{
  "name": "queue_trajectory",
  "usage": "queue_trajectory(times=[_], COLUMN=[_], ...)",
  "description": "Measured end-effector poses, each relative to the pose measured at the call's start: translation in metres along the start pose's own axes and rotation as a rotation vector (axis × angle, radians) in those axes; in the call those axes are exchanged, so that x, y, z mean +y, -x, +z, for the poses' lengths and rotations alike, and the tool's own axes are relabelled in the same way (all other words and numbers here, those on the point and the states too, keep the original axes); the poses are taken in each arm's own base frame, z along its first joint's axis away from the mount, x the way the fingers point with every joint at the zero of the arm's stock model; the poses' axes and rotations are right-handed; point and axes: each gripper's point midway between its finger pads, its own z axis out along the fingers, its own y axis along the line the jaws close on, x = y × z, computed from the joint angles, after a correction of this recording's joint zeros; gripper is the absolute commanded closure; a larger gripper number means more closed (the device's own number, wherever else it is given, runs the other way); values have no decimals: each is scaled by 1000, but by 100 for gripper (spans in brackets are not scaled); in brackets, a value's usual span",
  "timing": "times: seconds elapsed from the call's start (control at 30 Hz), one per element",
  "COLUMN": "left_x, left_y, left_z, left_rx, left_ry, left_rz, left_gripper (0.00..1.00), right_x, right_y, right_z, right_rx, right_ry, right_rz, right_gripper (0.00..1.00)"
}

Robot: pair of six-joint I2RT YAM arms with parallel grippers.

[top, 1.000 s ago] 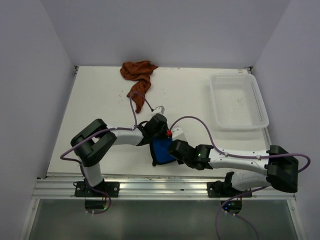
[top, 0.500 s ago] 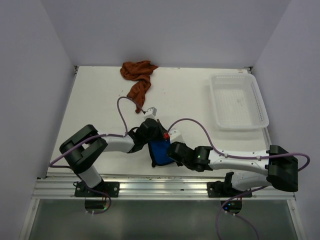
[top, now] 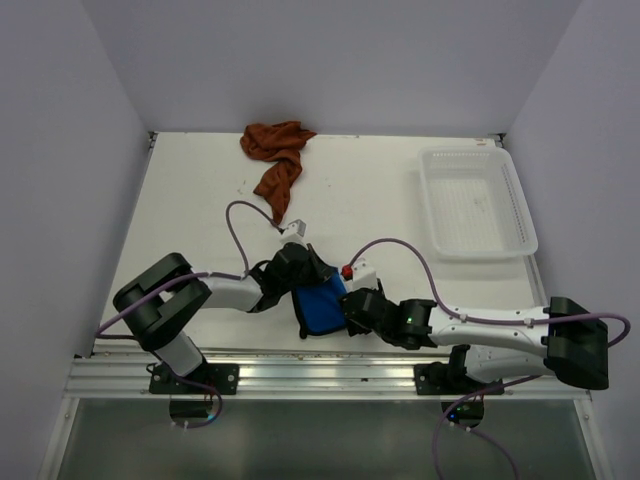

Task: Roll the towels
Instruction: Roll the towel

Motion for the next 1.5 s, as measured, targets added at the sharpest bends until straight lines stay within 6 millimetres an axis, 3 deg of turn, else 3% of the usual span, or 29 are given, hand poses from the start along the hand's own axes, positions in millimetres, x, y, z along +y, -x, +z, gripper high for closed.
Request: queue_trajectory(times=[0.33, 0.57, 0.63, 0.77, 1.0, 1.33, 1.5], left_x=[-13, -6, -4, -2, -6, -5, -6], left_y=[11, 8, 7, 7, 13, 14, 15], left_z=[-6, -7, -8, -8, -10, -12, -12], left_rx=[-25, -21, -18, -18, -31, -33, -36], left_ry=[-38, -30, -26, -25, -39, -47, -53], left_rz=[-11, -18, -18, -20, -33, -40, -42], left_gripper=[100, 100, 100, 100, 100, 100, 100], right_x=[1, -4, -4, -1, 5, 7, 8], right_y=[-11, -7, -7, -4, -6, -8, -4], right_z=[13, 17, 18, 19, 24, 27, 25], right_rx=[-30, -70, -77, -88, -77, -60, -58], right_ry=[13, 20, 25, 44, 61, 69, 67], right_rz=[163, 269, 282, 297, 299, 319, 279], right_gripper=[37, 63, 65, 51, 49, 95, 100])
